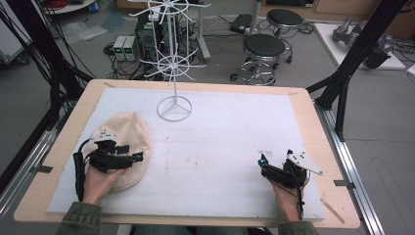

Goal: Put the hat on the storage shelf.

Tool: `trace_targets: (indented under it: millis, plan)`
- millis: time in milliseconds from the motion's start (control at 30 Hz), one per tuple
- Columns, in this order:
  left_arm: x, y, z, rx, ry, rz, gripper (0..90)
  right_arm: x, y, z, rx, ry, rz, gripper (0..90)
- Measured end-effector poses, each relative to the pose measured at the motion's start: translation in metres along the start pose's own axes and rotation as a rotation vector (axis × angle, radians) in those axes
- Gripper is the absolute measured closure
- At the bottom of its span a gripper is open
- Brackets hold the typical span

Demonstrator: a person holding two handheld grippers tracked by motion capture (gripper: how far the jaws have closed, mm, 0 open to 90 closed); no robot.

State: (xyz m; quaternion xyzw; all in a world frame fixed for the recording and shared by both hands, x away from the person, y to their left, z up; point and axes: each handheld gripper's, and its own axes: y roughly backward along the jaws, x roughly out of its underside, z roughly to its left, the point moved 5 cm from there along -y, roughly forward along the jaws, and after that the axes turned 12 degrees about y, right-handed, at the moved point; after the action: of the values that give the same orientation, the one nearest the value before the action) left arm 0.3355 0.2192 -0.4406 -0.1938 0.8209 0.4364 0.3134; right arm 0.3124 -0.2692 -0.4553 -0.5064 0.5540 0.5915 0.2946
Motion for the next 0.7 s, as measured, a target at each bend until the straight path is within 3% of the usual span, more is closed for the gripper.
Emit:
trace_targets:
  millis: [200,500,700]
  plan:
    - [0.003,-0.008,0.0,-0.033,0.013,0.055,27.2,0.0,0.0,0.001,-0.004,0.01,0.004,2.5]
    - [0.003,-0.01,0.001,-0.011,0.067,0.084,26.9,0.001,-0.002,0.003,-0.01,0.027,0.029,2.5]
    - [0.009,-0.019,0.003,-0.041,0.073,0.181,28.3,0.0,-0.002,0.004,-0.003,0.045,0.023,2.5]
